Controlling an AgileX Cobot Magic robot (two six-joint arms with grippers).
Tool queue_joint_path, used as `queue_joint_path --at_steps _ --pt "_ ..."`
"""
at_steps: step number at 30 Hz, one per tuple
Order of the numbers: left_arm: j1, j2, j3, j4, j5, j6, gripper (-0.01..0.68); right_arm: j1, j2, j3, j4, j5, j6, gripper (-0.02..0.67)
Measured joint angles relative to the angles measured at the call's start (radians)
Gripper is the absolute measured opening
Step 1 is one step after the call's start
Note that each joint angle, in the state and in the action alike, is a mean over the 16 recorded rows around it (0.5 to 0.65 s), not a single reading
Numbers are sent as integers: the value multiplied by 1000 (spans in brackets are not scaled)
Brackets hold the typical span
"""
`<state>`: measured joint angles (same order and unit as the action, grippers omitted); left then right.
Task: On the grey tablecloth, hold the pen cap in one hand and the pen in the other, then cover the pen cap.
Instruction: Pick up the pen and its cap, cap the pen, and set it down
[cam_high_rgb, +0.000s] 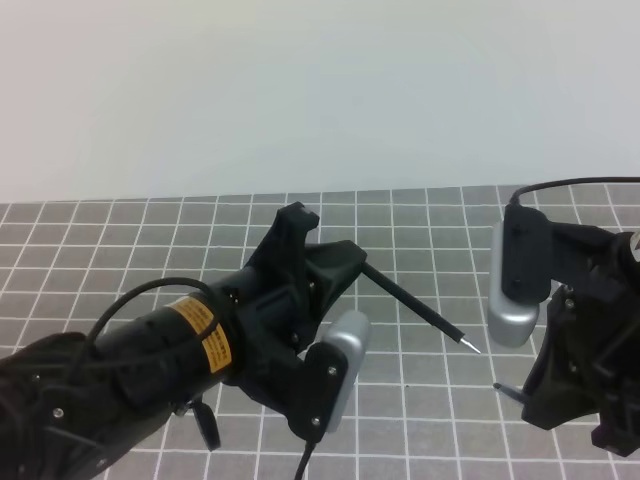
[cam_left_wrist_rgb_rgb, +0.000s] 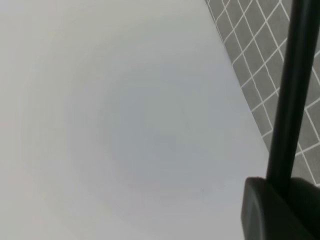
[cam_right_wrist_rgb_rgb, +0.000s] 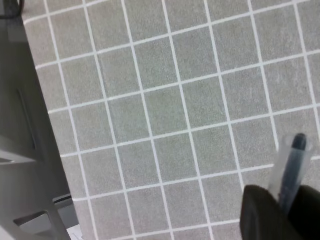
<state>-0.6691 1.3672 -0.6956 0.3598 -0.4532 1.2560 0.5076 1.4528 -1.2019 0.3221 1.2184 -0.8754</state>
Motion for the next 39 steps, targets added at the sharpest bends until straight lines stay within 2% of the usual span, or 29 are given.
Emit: queue_joint_path --at_steps 14,39 --pt "-53 -1 -17 -17 60 38 41 0 1 -28 1 0 32 86" --pt "-54 1 -83 -127 188 199 41 0 22 -32 -20 -1 110 86"
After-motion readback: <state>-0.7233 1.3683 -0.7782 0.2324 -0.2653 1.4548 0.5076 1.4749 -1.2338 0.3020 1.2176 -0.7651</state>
